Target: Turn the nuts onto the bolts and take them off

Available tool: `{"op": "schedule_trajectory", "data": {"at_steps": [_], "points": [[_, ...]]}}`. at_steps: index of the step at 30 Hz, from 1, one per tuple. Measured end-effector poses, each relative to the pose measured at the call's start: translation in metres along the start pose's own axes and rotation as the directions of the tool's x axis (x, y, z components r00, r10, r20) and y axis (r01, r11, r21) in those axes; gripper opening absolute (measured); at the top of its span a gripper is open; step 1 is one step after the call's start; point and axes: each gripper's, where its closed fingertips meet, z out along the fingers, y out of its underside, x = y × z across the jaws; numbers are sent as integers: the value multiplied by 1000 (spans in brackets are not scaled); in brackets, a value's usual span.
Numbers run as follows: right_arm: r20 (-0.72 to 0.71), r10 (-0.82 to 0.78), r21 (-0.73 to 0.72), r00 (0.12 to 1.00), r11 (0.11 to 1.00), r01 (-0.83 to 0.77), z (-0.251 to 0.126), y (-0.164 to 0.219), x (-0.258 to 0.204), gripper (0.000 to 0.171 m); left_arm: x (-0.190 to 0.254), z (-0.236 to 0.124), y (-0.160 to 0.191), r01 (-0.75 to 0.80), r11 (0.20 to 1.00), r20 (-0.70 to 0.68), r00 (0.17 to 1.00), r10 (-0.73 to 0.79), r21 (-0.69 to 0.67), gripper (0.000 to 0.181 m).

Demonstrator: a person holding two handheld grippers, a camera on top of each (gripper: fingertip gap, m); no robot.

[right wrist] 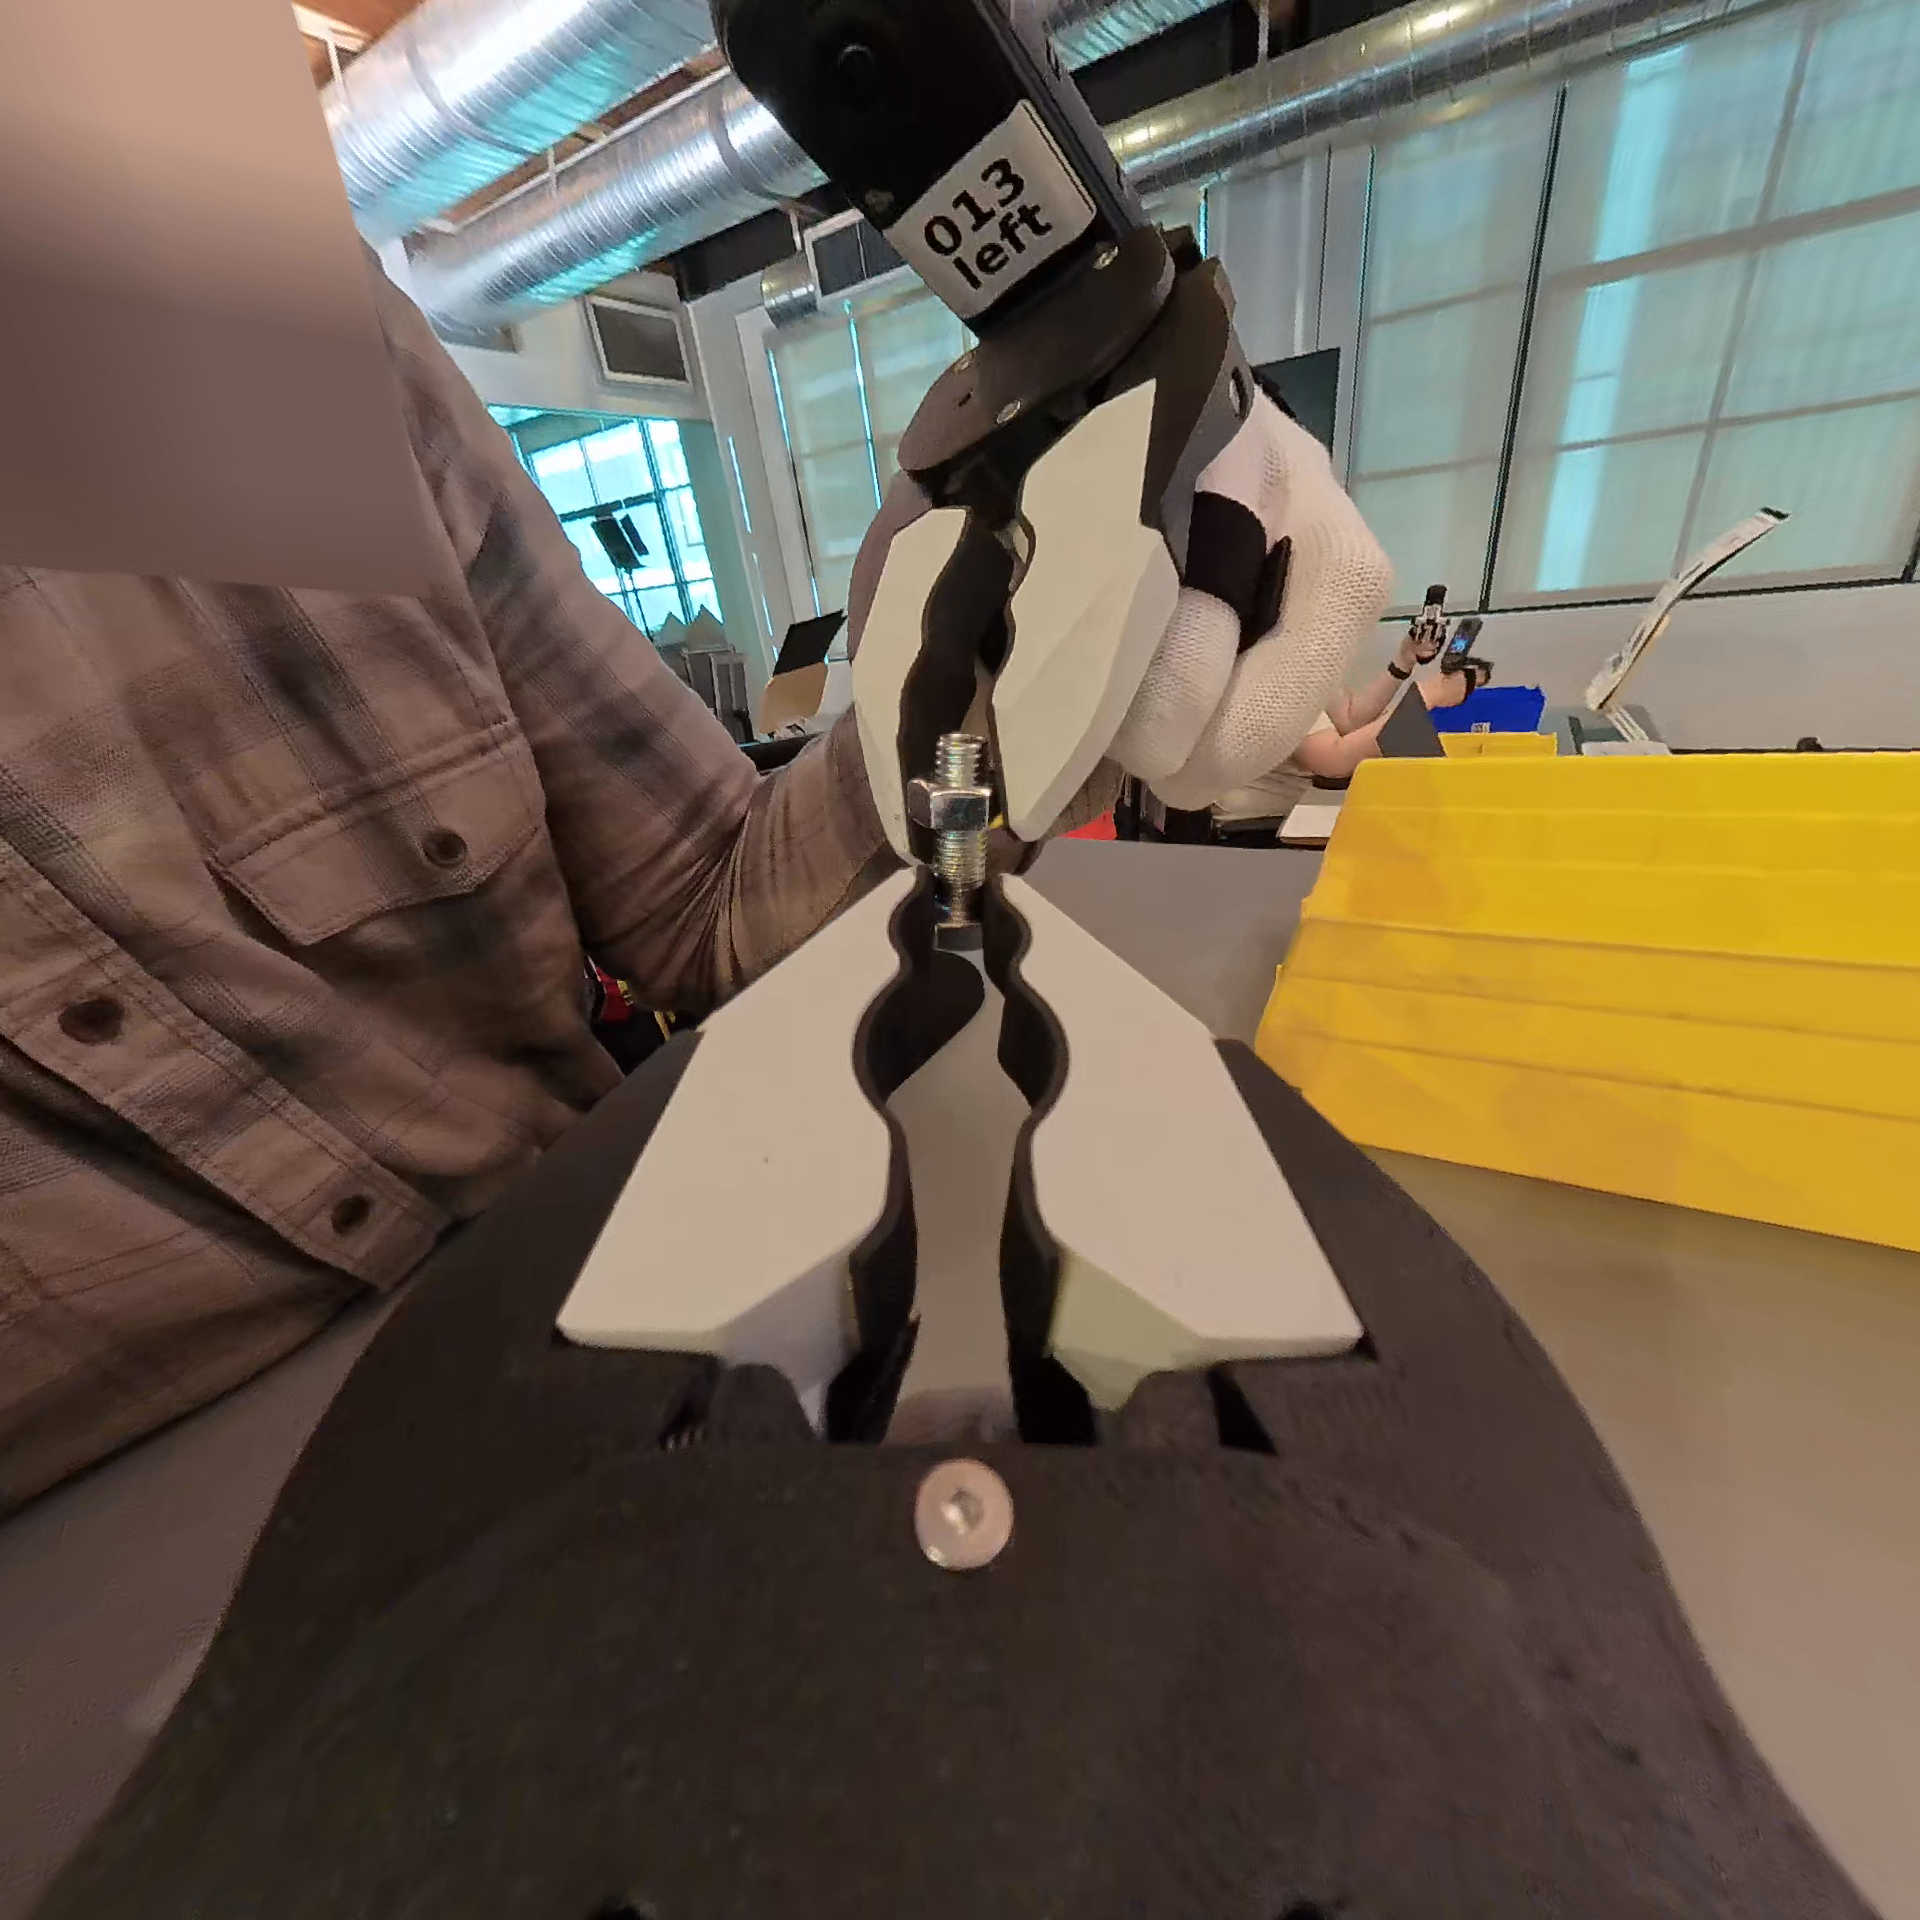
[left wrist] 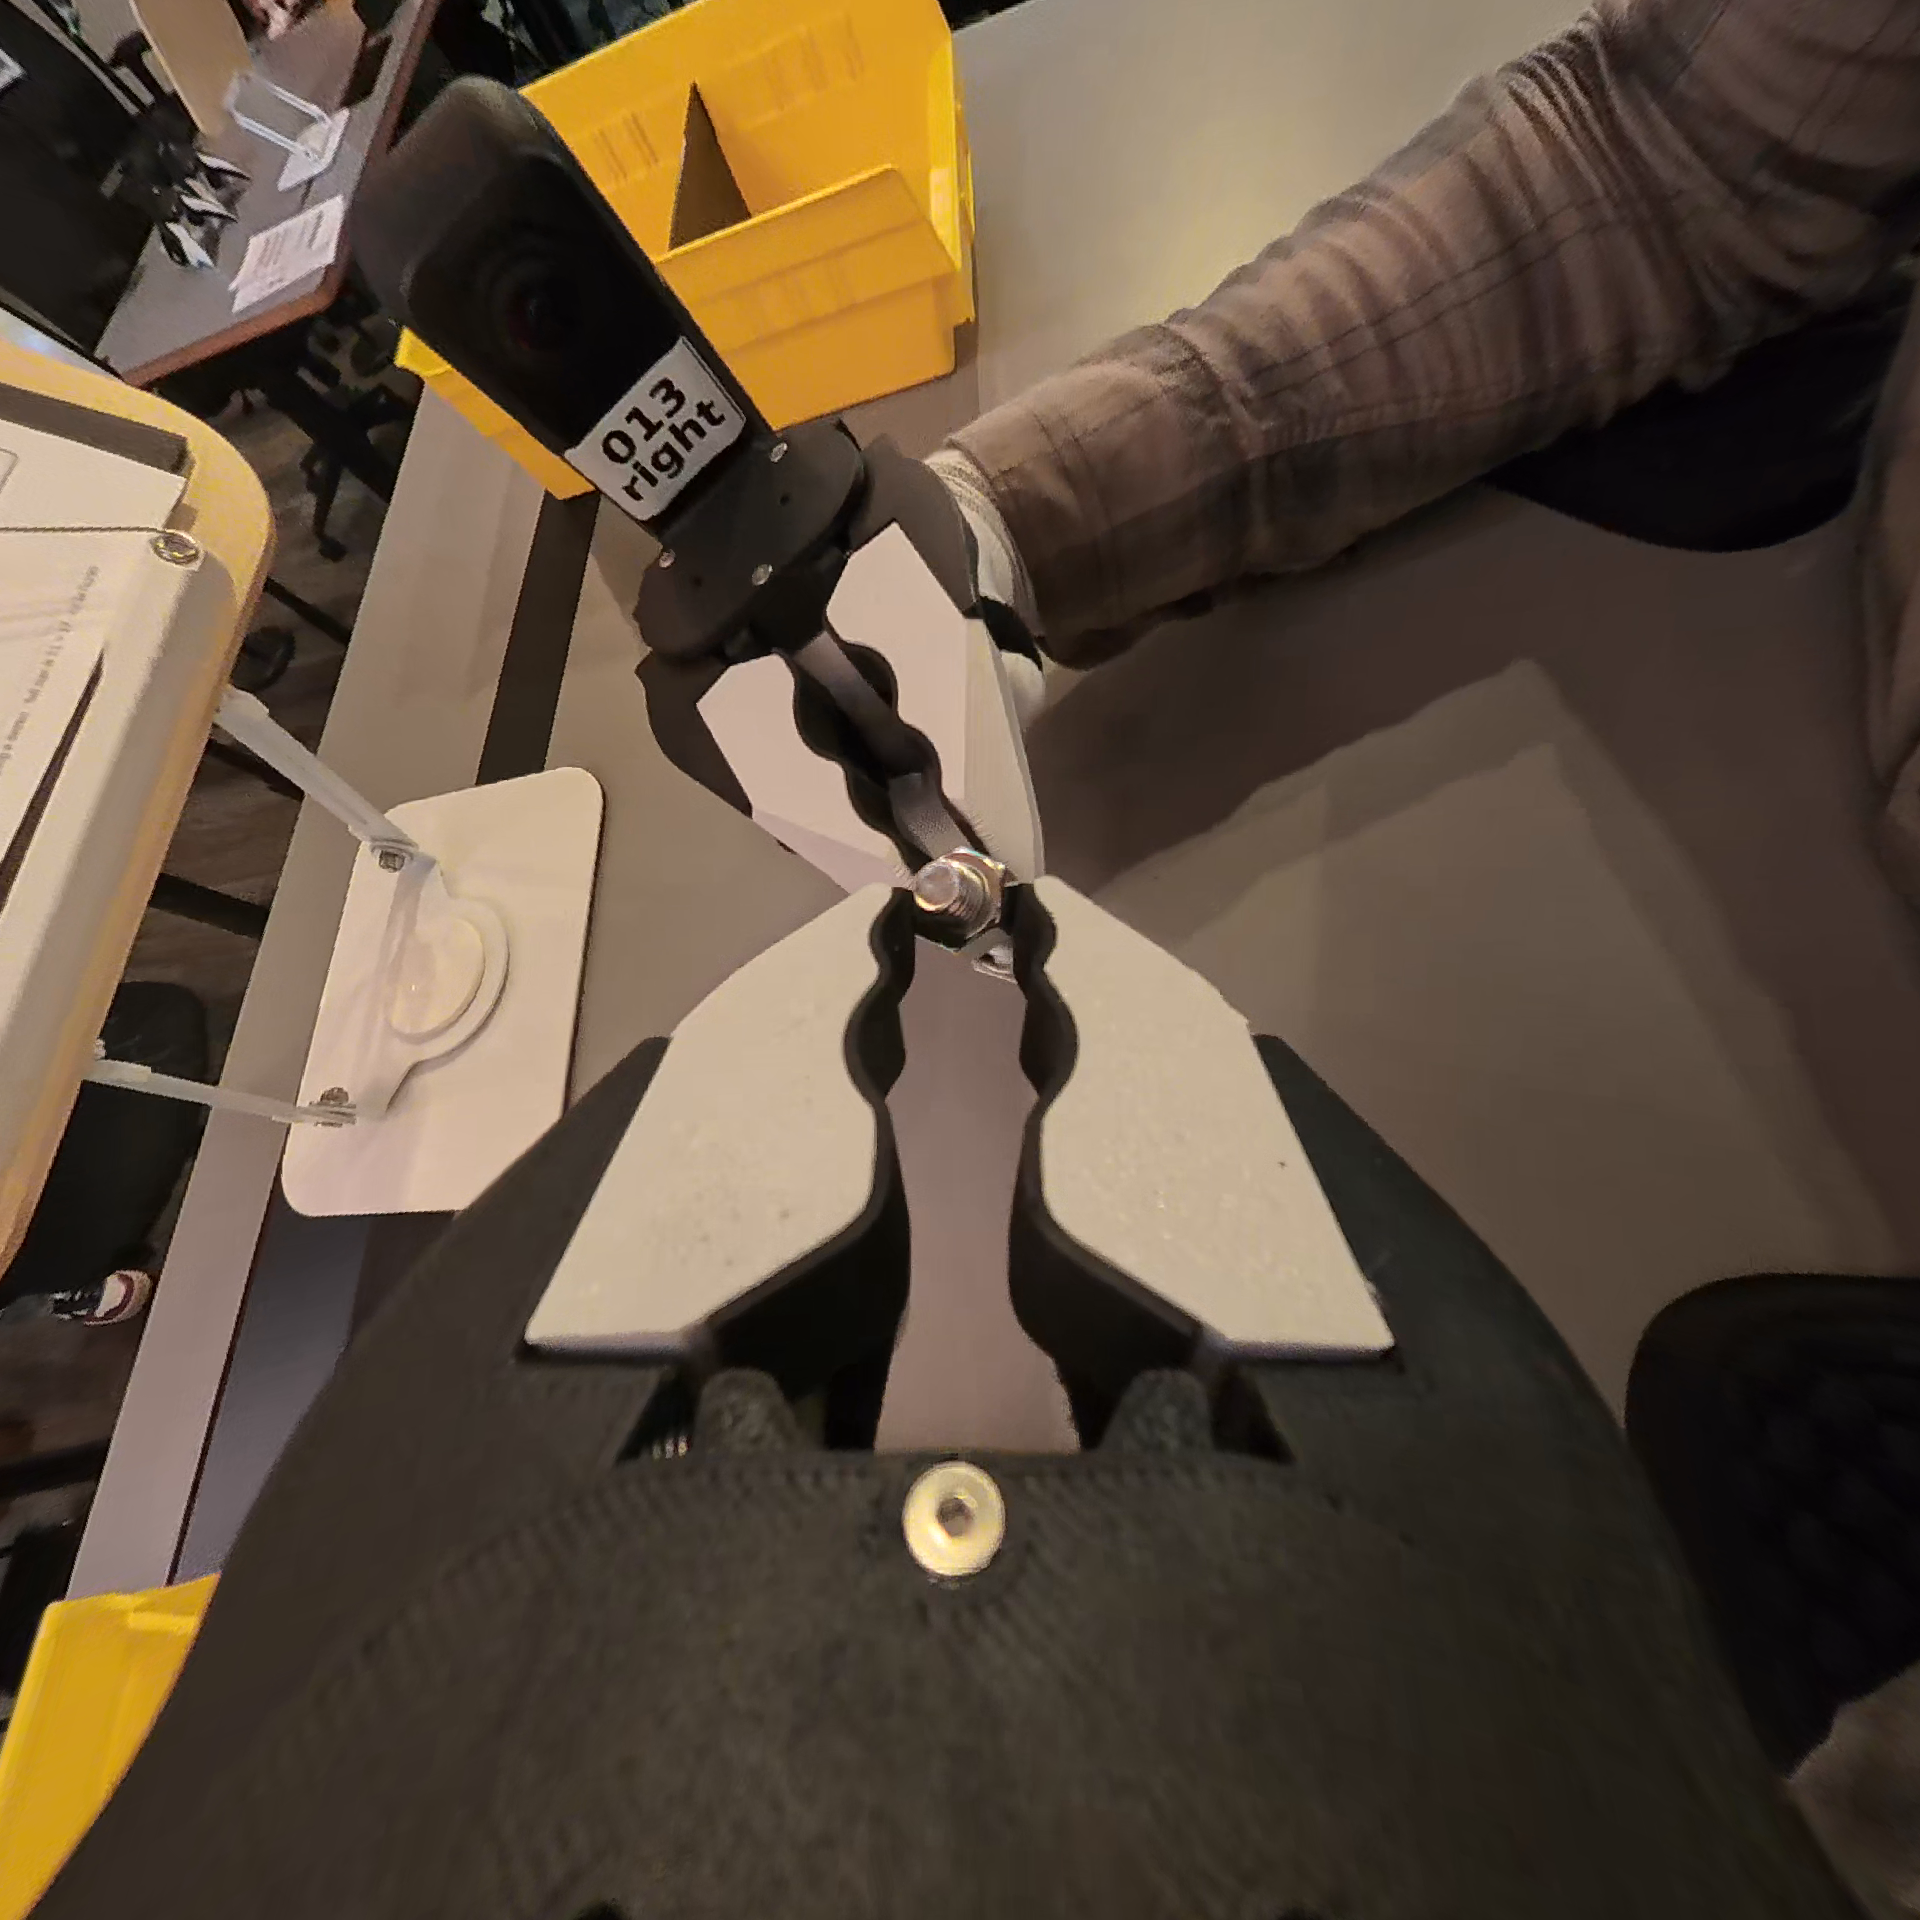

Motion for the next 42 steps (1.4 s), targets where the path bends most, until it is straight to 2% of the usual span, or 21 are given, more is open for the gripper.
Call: {"op": "schedule_trajectory", "data": {"at_steps": [10, 23, 27, 34, 42], "points": [[-9, 6, 79, 1000, 997, -5, -3, -12, 3, 7, -11, -2, -10, 20, 998, 59, 998, -23, 58, 18], [-70, -31, 165, 997, 985, 42, -18, -34, 8, 7, -31, -3, -25, 80, 985, 130, 986, -100, 155, 38], [-129, -64, 194, 990, 977, 88, -32, -46, 11, 7, -33, -1, -25, 146, 972, 97, 981, -166, 183, 45], [-273, -150, 193, 950, 959, 207, -60, -66, 16, 7, -50, 24, -43, 300, 899, 30, 945, -326, 318, 42], [-343, -204, 138, 917, 955, 264, -75, -72, 18, 7, -63, 42, -51, 363, 842, 18, 915, -403, 398, 29]]}}
